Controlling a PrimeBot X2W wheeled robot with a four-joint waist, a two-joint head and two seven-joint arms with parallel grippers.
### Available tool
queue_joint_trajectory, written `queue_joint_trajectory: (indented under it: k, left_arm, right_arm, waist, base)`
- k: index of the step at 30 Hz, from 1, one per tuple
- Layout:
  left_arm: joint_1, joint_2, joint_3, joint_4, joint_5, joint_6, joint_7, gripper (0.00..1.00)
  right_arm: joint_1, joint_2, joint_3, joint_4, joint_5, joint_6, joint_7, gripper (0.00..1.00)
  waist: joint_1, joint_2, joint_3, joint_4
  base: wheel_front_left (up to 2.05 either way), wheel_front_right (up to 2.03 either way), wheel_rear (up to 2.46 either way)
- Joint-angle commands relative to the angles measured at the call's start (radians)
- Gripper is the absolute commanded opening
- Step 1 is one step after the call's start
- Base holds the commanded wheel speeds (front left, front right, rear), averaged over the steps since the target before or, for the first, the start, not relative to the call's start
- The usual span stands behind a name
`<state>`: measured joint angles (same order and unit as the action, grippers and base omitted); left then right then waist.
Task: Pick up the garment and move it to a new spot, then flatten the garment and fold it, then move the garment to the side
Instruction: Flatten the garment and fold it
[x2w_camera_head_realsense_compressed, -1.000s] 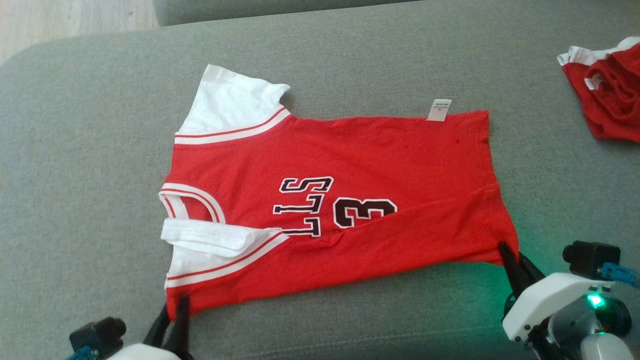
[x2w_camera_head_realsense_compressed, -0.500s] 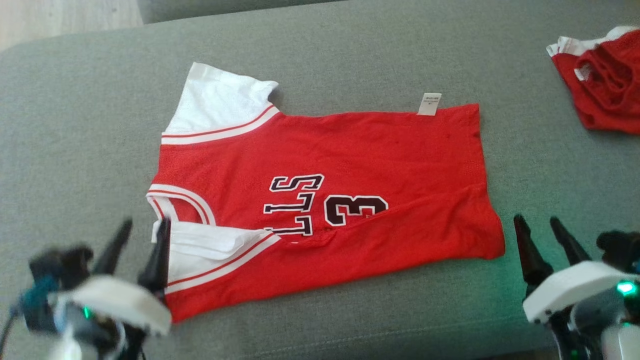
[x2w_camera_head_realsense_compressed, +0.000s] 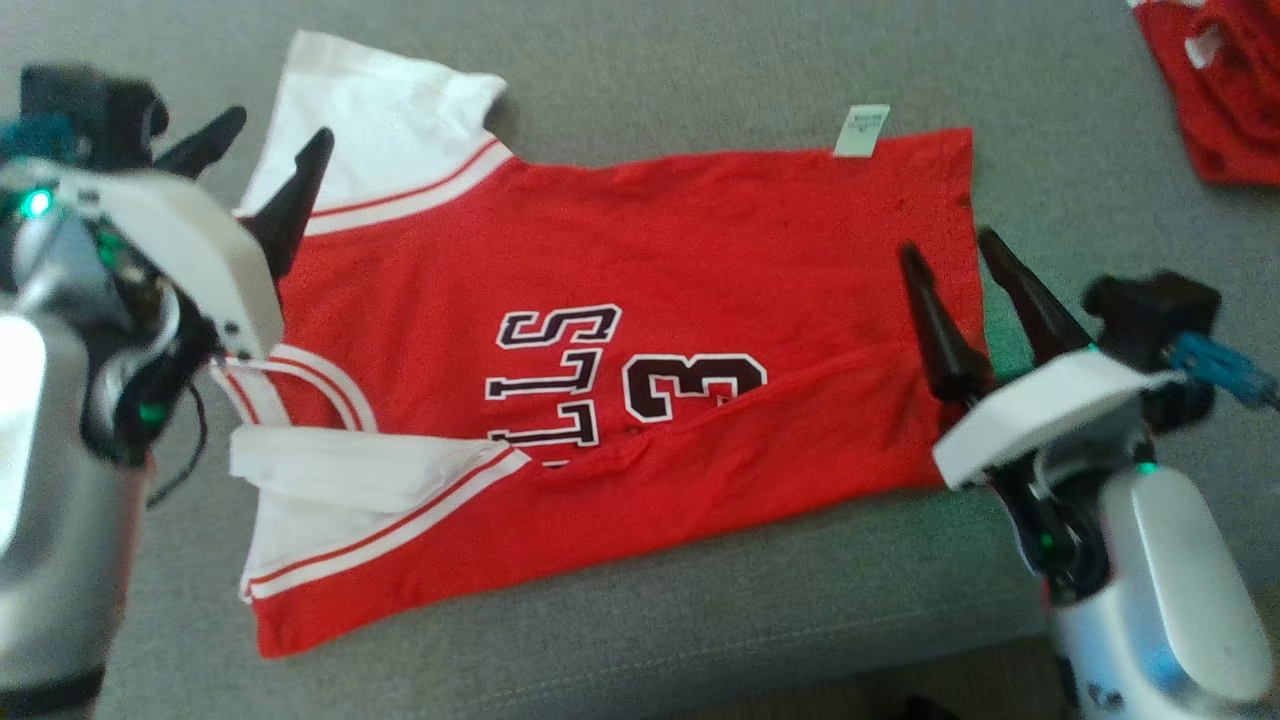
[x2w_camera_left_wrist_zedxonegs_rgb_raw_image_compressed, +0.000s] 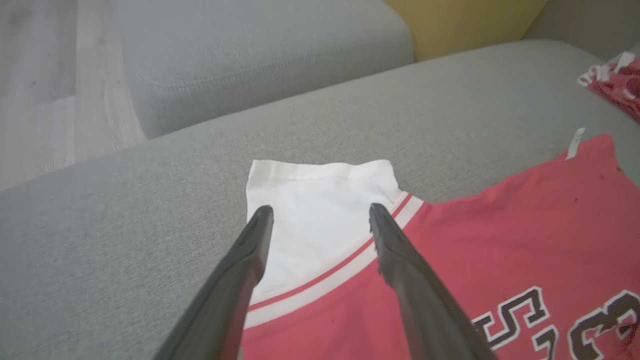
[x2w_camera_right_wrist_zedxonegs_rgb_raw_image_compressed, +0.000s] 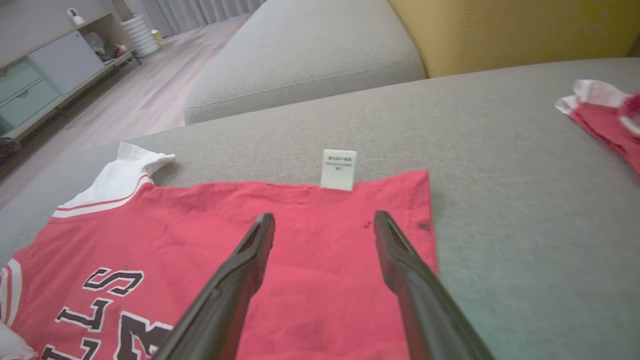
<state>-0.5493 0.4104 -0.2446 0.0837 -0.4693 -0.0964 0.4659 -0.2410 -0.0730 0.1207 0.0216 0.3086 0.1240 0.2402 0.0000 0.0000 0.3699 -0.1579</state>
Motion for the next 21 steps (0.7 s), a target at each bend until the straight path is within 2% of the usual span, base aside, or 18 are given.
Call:
queue_joint_trajectory:
  k: [1, 11, 21]
  left_arm:
    - [-0.074, 0.05, 0.032, 0.005, -0.006, -0.006, 0.028, 1.0]
    - [-0.32, 0.083, 0.013, 0.22, 0.032, -0.011, 0.082, 1.0]
    - [-0.424, 0.139, 0.01, 0.372, 0.066, -0.007, 0.078, 1.0]
  right_arm:
    - [-0.046, -0.008, 0.04, -0.025, 0.008, 0.007, -0.016, 1.0]
    - [-0.2, -0.007, 0.148, 0.033, 0.027, 0.007, -0.07, 1.0]
    - [-0.251, -0.015, 0.192, 0.067, 0.041, 0.007, -0.116, 1.0]
  waist:
    - [0.0, 0.0, 0.053, -0.027]
    - [0.0, 0.0, 0.159, -0.087]
    - [0.0, 0.0, 0.198, -0.124]
  base:
    - [0.0, 0.0, 0.0]
    - [0.0, 0.0, 0.0]
    - [0.0, 0.0, 0.0]
